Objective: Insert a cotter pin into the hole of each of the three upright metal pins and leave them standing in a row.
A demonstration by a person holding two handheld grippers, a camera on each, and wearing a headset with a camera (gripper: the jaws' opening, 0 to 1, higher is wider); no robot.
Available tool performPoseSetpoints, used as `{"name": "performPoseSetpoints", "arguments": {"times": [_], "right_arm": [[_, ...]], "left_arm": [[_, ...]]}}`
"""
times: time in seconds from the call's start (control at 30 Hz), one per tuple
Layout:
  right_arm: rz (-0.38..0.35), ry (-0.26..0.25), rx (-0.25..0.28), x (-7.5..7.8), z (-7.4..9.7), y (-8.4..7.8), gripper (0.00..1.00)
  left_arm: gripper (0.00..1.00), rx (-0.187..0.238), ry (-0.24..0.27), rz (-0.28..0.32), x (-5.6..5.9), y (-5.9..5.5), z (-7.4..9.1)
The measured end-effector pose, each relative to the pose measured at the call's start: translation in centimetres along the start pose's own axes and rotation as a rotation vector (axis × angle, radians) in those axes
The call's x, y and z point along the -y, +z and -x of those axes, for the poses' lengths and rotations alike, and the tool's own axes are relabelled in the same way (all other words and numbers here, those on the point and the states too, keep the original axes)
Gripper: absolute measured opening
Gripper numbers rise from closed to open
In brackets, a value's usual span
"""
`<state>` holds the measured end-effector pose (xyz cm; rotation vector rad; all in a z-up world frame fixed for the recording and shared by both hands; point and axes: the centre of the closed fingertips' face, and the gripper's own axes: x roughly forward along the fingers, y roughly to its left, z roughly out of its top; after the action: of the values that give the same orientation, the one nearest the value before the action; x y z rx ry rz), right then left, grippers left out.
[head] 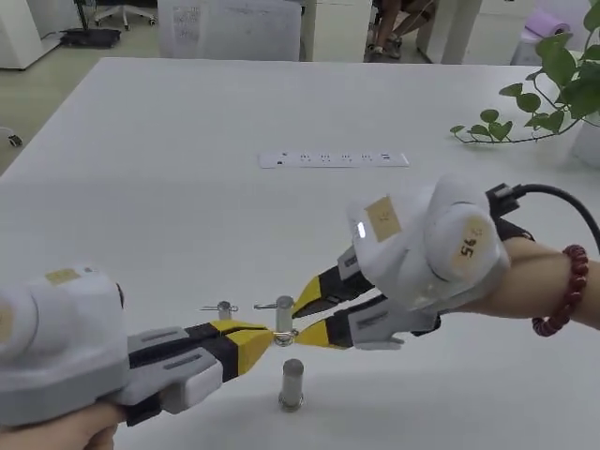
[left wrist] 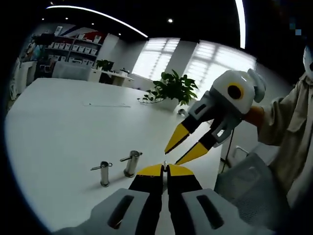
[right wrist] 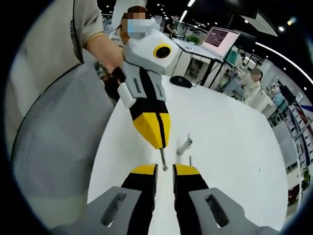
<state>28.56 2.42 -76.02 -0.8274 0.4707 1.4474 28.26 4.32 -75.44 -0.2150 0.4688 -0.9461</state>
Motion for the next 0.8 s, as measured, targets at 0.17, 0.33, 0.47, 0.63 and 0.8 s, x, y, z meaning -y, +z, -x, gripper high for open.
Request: {"name": "performPoseSetpoints", "arguments": {"times": [0.17, 0.33, 0.47, 0.63, 0.8], "right_arm": [[-0.068, 0.058, 0.033, -0.5, 0.5, -0.1, 0.15], [-0.132, 0.118, 0.051, -1.1, 0.8, -0.5, 0.15], [-0.146, 0.160, 0.056, -1.9, 0.9, -0.7, 0.15], [-0.151, 0.201, 0.071, -2.9, 1.1, -0.7, 0.15], [-0.153, 0.232, 0.067, -3.7, 1.1, -1.0, 0.14]], "left_arm": [[0.00, -0.022, -0.034, -0.075, 0.6, -0.2, 0.0], [0.00, -0.039, -0.079, -0.145, 1.3, -0.4, -0.1], [0.00, -0.047, -0.117, -0.180, 1.9, -0.5, -0.1], [0.00, -0.057, -0.162, -0.224, 2.8, -0.8, -0.2], [0.00, -0.057, -0.205, -0.244, 3.9, -0.8, -0.2]]}}
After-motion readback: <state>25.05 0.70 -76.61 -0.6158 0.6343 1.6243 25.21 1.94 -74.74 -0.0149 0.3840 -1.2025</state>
